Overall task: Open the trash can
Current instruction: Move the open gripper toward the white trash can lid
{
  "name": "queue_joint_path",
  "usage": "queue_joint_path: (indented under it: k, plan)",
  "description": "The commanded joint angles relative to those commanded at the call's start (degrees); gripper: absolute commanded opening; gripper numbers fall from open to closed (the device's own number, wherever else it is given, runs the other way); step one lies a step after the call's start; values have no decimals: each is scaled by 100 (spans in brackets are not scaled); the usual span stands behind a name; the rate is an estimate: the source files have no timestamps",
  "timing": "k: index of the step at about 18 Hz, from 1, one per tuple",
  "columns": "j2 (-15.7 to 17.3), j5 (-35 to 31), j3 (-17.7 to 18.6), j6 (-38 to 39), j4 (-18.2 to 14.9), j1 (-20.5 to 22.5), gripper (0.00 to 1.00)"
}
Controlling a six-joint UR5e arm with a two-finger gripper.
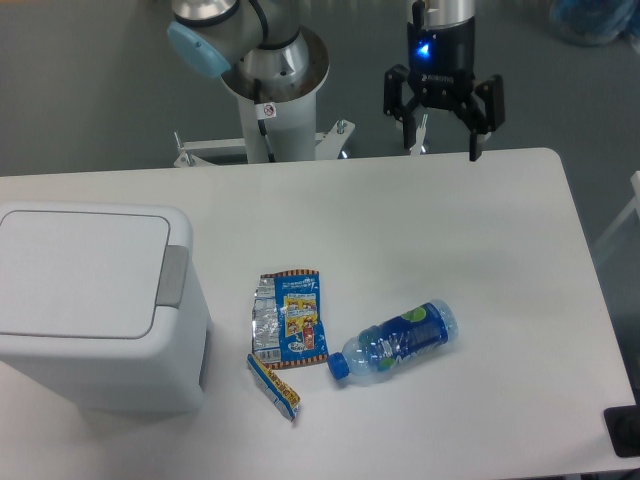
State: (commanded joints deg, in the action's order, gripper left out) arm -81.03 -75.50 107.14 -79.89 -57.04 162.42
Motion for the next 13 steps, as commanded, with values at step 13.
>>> queue_joint_path:
  k: [13]
  plan:
    - [-123,386,-35,691,-9,-271,100]
